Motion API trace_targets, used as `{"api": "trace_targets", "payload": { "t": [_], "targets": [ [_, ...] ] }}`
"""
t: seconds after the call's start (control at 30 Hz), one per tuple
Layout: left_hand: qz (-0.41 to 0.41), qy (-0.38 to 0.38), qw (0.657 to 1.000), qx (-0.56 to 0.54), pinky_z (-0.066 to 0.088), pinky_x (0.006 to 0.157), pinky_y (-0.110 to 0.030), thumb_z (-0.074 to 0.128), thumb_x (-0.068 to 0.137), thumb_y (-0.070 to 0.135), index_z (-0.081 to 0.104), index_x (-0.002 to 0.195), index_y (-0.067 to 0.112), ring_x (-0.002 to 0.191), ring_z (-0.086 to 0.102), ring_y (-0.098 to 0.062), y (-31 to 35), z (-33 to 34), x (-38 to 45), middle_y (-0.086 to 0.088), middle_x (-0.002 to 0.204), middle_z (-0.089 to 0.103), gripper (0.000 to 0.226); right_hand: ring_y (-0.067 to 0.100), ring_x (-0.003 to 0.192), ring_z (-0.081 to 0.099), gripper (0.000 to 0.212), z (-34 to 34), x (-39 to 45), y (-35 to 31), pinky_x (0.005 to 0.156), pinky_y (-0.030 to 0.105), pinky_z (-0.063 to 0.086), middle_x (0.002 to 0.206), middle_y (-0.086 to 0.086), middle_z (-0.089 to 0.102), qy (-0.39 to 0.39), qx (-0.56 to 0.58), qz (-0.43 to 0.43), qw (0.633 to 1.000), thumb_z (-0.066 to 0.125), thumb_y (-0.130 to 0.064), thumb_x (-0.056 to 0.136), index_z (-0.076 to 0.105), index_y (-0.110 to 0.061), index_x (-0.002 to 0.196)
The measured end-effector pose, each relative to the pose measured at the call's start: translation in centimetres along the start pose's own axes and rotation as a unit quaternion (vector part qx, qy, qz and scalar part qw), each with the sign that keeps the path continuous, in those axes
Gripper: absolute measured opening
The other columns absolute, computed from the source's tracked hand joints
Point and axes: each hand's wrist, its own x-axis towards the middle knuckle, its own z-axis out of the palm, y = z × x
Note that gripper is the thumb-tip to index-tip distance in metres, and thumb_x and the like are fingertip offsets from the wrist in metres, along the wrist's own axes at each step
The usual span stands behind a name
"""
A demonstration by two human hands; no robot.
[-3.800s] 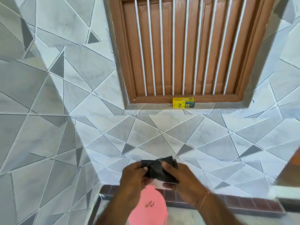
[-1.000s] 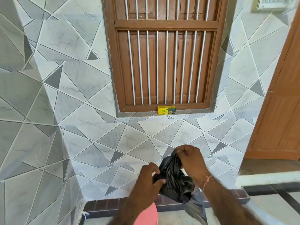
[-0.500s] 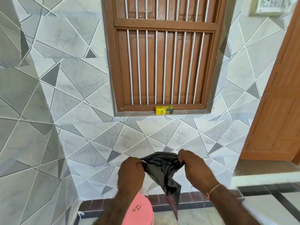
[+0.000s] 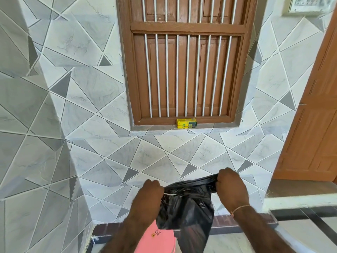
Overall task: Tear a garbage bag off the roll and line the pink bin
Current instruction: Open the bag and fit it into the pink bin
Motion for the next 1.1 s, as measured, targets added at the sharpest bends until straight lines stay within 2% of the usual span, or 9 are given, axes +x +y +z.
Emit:
{"api": "trace_targets", "payload": {
  "t": [0.1,0.2,0.33,0.47,0.53,0.7,0.87,0.93,1.1],
  "targets": [
    [-0.056,0.053,0.997,0.016,0.054,0.089,-0.031,0.065,0.086,0.018,0.063,0.107,0.016,0.104,0.064,-0.021,-1.0,-0.5,-0.5,-0.003,0.106,0.066,0.022,0.032,0.070,0.058,0.027,1.0,-1.1,-0.5,0.045,0.035,0.043,0.075,0.009,0.058,0.019,-0.053,-0.056,0.997,0.064,0.009,0.058,0.055,-0.011,0.074],
    [-0.085,0.152,0.982,-0.076,0.053,0.086,-0.027,0.072,0.072,0.002,0.072,0.099,0.010,0.097,0.071,-0.024,-3.5,-0.1,-0.2,-0.008,0.101,0.075,0.027,0.029,0.066,0.055,0.031,1.6,-1.7,0.0,0.039,0.035,0.041,0.075,0.006,0.055,0.038,-0.083,-0.133,0.987,0.064,0.007,0.051,0.058,-0.012,0.073],
    [-0.047,0.113,0.983,-0.140,0.039,0.104,-0.025,0.048,0.090,0.005,0.067,0.116,0.016,0.116,0.060,-0.017,-2.4,-0.1,0.0,0.000,0.122,0.067,0.034,0.029,0.081,0.057,0.035,2.5,-1.5,0.2,0.056,0.038,0.054,0.086,0.004,0.061,0.000,-0.008,-0.157,0.987,0.055,0.006,0.063,0.068,-0.015,0.088],
    [0.030,0.038,0.960,-0.276,0.043,0.100,-0.025,0.067,0.083,0.028,0.059,0.122,0.028,0.107,0.055,-0.007,1.6,0.8,0.1,0.011,0.114,0.063,0.040,0.020,0.098,0.055,0.046,1.0,-0.8,-2.2,0.087,0.021,0.042,0.102,-0.002,0.067,-0.055,0.182,-0.163,0.968,0.039,0.004,0.073,0.072,-0.016,0.099],
    [0.036,-0.042,0.954,-0.294,0.041,0.102,-0.025,0.070,0.078,0.035,0.054,0.127,0.031,0.110,0.053,-0.005,3.4,1.1,0.3,0.013,0.120,0.060,0.052,0.011,0.096,0.060,0.046,-0.5,-0.6,-3.1,0.087,0.015,0.042,0.098,-0.006,0.069,-0.112,0.270,-0.147,0.945,0.038,0.001,0.074,0.073,-0.024,0.089],
    [0.033,-0.071,0.948,-0.310,0.046,0.089,-0.022,0.060,0.089,0.023,0.065,0.112,0.022,0.102,0.063,-0.013,4.8,1.4,1.2,0.006,0.111,0.069,0.023,-0.002,0.071,0.063,0.048,-3.5,-0.5,-3.1,0.066,0.010,0.046,0.079,-0.008,0.072,-0.183,0.343,-0.117,0.914,0.044,0.012,0.075,0.072,-0.028,0.070],
    [0.032,-0.081,0.945,-0.315,0.052,0.081,-0.028,0.070,0.081,0.027,0.069,0.081,0.017,0.086,0.064,-0.012,4.3,0.9,1.9,0.005,0.091,0.069,0.011,0.001,0.058,0.059,0.008,-4.3,-0.5,-0.7,0.057,0.018,0.049,0.067,0.001,0.071,-0.168,0.326,-0.065,0.928,0.075,-0.013,0.072,0.072,-0.012,0.065],
    [0.054,-0.116,0.941,-0.314,0.049,0.080,-0.018,0.074,0.076,0.030,0.065,0.071,0.021,0.089,0.062,-0.002,4.6,0.5,1.7,0.005,0.098,0.069,0.014,0.006,0.058,0.060,0.023,-3.6,-0.4,0.4,0.051,0.018,0.044,0.066,0.004,0.069,-0.135,0.280,-0.024,0.950,0.085,-0.028,0.062,0.067,-0.013,0.061],
    [0.062,-0.140,0.933,-0.325,0.047,0.065,-0.022,0.075,0.071,0.020,0.057,0.070,0.022,0.064,0.058,-0.007,6.4,-0.2,1.1,0.005,0.072,0.064,0.019,0.023,0.097,0.054,0.025,-1.6,-0.7,0.7,0.079,0.030,0.047,0.098,0.001,0.063,-0.064,0.105,-0.113,0.986,0.065,-0.005,0.072,0.065,-0.019,0.093]
  ]
}}
